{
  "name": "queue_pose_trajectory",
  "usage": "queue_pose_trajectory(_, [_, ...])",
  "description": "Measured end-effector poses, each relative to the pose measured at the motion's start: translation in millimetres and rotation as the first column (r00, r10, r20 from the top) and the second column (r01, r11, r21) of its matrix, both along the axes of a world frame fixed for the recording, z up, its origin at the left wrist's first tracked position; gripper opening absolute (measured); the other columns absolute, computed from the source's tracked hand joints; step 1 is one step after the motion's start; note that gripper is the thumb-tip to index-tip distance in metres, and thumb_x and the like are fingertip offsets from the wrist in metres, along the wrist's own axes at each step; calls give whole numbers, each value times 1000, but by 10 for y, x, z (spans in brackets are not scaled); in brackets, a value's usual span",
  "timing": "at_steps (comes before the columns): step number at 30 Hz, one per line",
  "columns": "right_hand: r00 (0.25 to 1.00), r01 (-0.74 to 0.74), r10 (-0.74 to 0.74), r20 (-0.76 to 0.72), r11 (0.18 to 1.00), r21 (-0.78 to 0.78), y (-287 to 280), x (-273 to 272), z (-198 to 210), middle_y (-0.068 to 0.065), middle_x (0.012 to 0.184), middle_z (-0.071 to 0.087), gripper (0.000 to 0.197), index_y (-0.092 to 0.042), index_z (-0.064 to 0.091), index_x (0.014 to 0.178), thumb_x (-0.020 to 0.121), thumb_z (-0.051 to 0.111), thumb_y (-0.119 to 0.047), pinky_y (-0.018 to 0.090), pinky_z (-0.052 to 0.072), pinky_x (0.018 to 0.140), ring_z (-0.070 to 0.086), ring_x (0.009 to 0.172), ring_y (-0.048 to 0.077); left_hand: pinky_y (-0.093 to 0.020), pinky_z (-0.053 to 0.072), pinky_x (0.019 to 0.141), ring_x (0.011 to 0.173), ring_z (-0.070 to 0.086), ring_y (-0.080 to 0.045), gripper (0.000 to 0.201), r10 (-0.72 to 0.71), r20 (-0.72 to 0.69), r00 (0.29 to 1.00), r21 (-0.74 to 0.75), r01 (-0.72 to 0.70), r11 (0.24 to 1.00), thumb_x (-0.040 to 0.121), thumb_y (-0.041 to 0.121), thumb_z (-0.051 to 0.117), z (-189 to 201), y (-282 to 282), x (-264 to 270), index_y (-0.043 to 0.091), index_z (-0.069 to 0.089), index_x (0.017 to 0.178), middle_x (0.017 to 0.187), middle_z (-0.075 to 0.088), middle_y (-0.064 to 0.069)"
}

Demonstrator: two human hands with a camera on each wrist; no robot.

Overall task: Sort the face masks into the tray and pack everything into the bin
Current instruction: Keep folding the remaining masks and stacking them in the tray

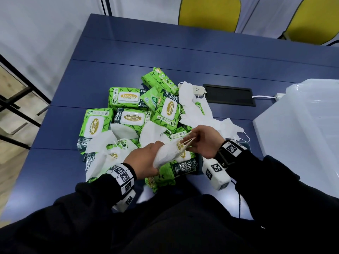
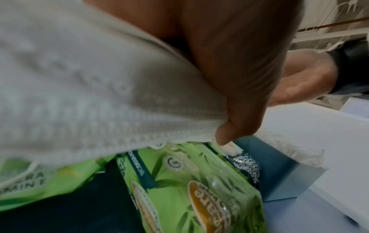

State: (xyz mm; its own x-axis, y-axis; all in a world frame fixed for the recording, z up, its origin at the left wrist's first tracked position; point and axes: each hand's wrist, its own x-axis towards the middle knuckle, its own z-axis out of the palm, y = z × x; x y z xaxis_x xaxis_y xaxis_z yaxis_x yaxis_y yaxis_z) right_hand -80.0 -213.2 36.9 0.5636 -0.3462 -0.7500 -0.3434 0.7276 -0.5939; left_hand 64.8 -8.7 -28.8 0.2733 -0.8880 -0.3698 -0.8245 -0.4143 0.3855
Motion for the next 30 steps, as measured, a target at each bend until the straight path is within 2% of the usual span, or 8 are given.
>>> queue_pose_trajectory(4, [997,-59,53,-57,992,-113,84,34,80,0,51,30,27,-15,47,68,94,56,-16,25,35,51,31,43,17,-38,53,74,98,65,-32,88,26,-28,999,-49,-27,998,67,41,76,28,-63,-1,34,26,140,133,59,-2])
queue_pose_trajectory(7, [980,-172,139,-143,953,-248,60,51,83,1,53,33,14,-10,58,81,92,63,-4,23,33,40,33,38,13,-37,52,74,99,65,-31,90,-6,-34,999,-57,4,998,66,42,80,39,-118,-13,35,26,138,133,59,-2])
queue_pose_trajectory(10, [997,-49,31,-67,959,-280,33,40,100,4,53,44,29,-2,61,117,90,61,9,28,48,51,48,43,18,-35,49,75,105,64,-31,103,-9,-86,996,-36,5,999,63,47,90,3,-112,-28,31,27,142,137,56,-3])
queue_pose_trajectory(13, [999,14,-4,50,979,-205,79,24,184,3,54,43,32,-4,60,122,93,58,8,37,52,61,41,44,17,-35,51,81,108,62,-25,107,-11,-229,973,-61,-3,998,58,53,92,-15,-106,-79,30,28,141,132,57,-2])
queue_pose_trajectory(16, [996,9,9,88,979,-202,127,19,259,5,64,47,31,-8,61,121,93,57,6,29,41,50,33,45,15,-36,51,86,100,60,-17,99,51,-458,887,-74,-96,993,56,62,91,9,-100,-132,34,35,133,112,63,6])
queue_pose_trajectory(19, [991,-46,73,112,973,-224,145,18,345,5,67,46,30,-10,62,121,94,56,3,26,31,49,30,46,15,-39,52,95,100,63,-13,62,126,-629,767,-41,-195,980,68,67,84,50,-126,-160,38,57,116,102,68,12])
queue_pose_trajectory(24, [971,-133,171,165,966,-221,106,48,559,6,56,47,25,-5,64,120,97,55,-2,33,51,57,46,45,20,-57,53,95,103,69,-32,63,150,-749,645,-4,-230,973,63,63,90,157,-248,-174,23,70,107,105,73,-9])
queue_pose_trajectory(30, [954,-229,266,136,944,-236,-7,74,794,7,84,62,31,-25,62,127,100,52,-12,21,35,44,38,44,14,-31,58,87,97,71,-12,57,117,-842,527,11,-200,980,63,26,95,345,-370,-241,27,66,112,101,77,8])
